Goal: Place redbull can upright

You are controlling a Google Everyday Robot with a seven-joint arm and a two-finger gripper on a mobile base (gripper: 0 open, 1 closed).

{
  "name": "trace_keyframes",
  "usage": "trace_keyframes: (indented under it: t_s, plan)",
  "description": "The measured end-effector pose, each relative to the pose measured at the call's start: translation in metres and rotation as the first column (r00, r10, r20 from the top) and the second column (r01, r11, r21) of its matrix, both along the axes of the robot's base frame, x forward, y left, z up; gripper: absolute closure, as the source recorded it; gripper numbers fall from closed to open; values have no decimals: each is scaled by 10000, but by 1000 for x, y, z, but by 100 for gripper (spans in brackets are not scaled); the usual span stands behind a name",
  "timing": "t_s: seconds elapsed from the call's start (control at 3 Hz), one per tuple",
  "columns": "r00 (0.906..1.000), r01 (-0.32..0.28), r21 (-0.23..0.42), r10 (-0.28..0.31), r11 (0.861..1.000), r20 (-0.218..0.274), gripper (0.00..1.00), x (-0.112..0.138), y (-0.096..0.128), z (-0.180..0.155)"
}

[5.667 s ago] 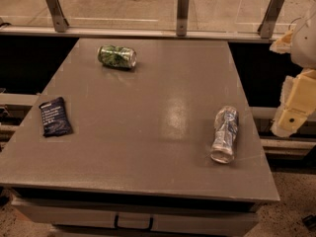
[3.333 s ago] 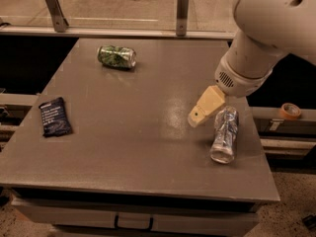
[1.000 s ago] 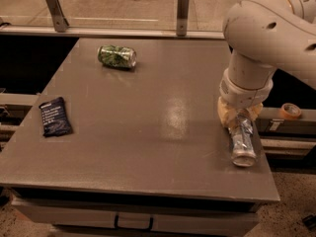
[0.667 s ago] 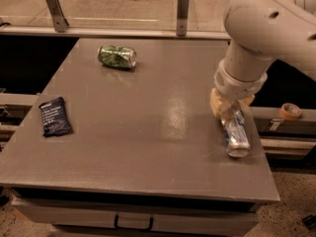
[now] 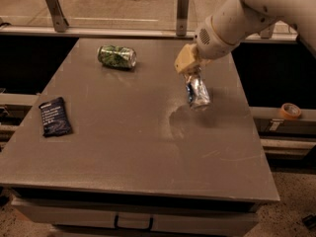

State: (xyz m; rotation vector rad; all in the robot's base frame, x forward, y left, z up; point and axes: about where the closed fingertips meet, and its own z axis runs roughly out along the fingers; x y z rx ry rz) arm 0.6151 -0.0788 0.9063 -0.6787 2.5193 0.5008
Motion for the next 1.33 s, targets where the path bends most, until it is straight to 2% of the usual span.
trace_keyframes:
  t_s: [0.33,0.67,1.0,1.33]
  plan:
    - [9951,-689,535,648,9962,742,100,13,10,29]
    - [9950,-675,492,636,9965,767,100,13,10,29]
    - [9837,-783,1044,599,9914,1695,100,24,9,48]
    - [9380,-1254,2180,441,9679,3438,100,37,1,73]
